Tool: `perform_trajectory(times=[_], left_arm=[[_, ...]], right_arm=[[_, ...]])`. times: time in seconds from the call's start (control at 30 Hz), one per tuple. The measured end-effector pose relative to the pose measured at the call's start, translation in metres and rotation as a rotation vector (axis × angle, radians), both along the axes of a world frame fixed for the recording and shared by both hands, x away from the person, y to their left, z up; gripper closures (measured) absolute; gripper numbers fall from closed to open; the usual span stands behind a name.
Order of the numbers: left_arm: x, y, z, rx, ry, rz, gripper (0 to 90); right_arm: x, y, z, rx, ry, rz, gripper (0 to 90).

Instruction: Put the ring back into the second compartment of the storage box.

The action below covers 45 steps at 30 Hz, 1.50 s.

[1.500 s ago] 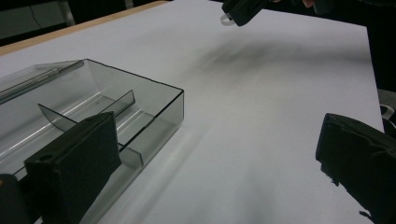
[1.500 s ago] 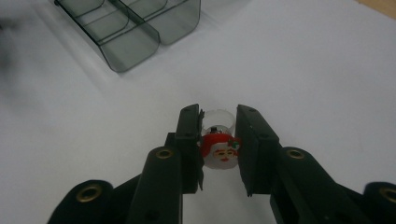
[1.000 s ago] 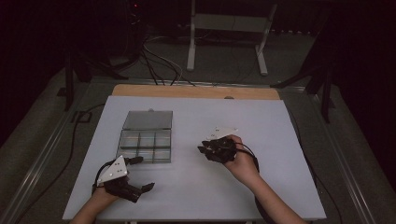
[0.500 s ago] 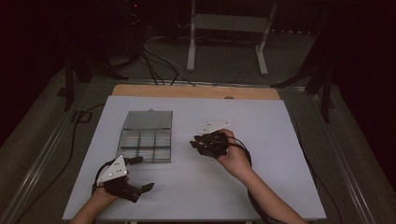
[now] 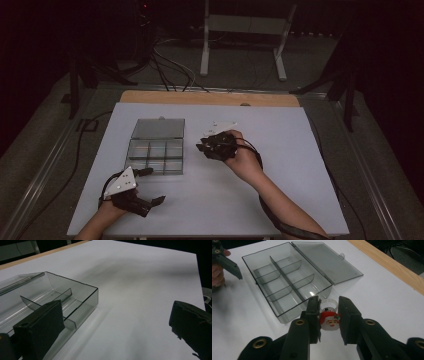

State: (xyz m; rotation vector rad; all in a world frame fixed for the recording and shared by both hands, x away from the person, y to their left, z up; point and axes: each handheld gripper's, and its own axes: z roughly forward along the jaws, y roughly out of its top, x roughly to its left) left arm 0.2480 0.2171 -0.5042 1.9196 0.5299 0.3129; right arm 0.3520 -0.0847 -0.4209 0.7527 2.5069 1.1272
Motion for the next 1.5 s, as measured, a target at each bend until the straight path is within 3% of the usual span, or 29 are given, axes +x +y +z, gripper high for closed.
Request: perform_trajectory(times=[0.7,1.5], left_arm=[[0.0,0.0,0.0,-0.007,0.006,-0.001,0.8],[0.0,0.001,0.0,-0.012,0.004,-0.002,0.8]], right_arm=[[0.015,0.03,0.002,0.002,0.002,0.029,71.2],[0.033,0.082,-0.009,0.011,0.059,0.092,71.1]])
